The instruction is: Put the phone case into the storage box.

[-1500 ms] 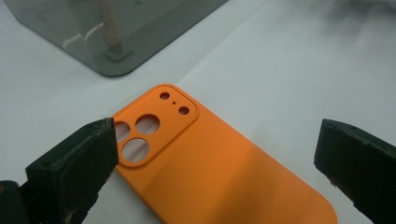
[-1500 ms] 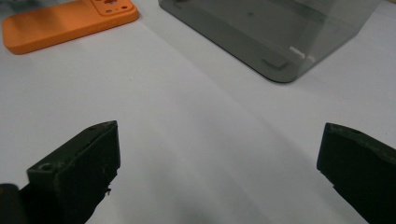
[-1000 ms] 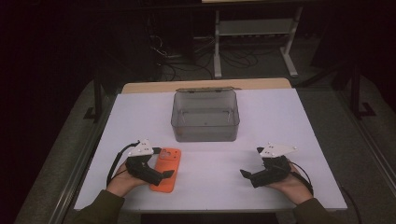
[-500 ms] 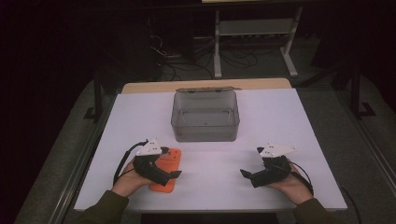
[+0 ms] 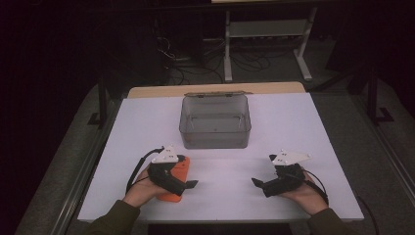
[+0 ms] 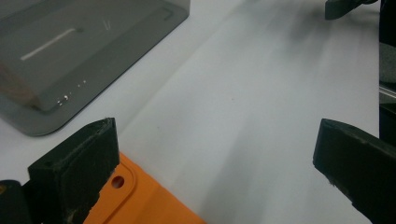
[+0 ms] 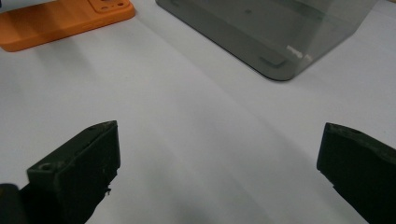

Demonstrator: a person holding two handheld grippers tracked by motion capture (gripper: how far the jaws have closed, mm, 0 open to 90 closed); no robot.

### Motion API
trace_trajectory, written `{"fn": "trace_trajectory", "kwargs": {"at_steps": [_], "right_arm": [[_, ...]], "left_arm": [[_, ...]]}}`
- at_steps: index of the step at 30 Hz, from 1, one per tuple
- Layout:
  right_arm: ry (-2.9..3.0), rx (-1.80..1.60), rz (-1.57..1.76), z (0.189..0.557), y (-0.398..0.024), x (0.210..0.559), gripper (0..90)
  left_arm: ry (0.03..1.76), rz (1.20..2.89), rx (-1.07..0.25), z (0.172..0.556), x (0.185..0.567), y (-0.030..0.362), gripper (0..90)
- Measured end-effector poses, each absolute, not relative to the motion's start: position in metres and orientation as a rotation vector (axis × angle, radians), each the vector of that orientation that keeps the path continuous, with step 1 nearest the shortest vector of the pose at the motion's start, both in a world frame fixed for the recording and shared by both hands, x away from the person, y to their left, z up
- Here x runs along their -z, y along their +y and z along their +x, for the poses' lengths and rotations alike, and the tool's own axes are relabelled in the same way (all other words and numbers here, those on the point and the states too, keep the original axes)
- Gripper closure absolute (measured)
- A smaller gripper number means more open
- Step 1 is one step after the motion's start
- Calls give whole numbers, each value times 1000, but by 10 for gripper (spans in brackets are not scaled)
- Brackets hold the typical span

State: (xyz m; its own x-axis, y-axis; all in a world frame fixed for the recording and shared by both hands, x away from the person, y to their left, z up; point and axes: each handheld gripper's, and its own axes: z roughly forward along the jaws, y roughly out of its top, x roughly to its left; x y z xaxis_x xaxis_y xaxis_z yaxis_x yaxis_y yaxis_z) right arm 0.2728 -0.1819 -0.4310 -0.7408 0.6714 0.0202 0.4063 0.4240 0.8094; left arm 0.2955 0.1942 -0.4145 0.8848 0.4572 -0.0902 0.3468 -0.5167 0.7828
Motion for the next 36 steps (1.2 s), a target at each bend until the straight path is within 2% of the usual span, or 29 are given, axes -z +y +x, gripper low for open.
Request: {"fn": "trace_trajectory", "kwargs": {"at_steps": [4,11,16,17,18,19,20,21,22,23,28,36], "right_arm": [[2374,-1226,933,273,-182,431,0],[2373,-1228,930,272,-183,430,0],[2373,-1230,929,273,-183,430,0],[2373,-1230,929,273,-183,430,0],[2373,-1230,929,273,-183,431,0],[2373,-1231,929,273,-183,430,0],[2373,-1231,929,273,-183,430,0],[2372,-1233,929,273,-183,430,0],[2372,-1233,929,273,-183,430,0],[2371,-1234,932,273,-183,430,0],[2373,-1236,931,273,-183,430,0],[2374,-1239,930,274,-183,431,0]], "left_arm": [[564,2173,-147,294,415,190,10],[554,2192,-138,292,416,184,164],[550,2202,-136,291,416,185,407],[552,2207,-128,290,416,185,407],[550,2216,-125,290,417,185,454],[555,2233,-110,290,417,184,551],[555,2233,-110,290,417,184,596],[552,2242,-106,290,418,184,633],[551,2253,-99,290,419,184,633],[552,2265,-80,289,420,183,717],[557,2296,-25,289,423,183,877],[559,2346,-2,284,428,185,895]]}}
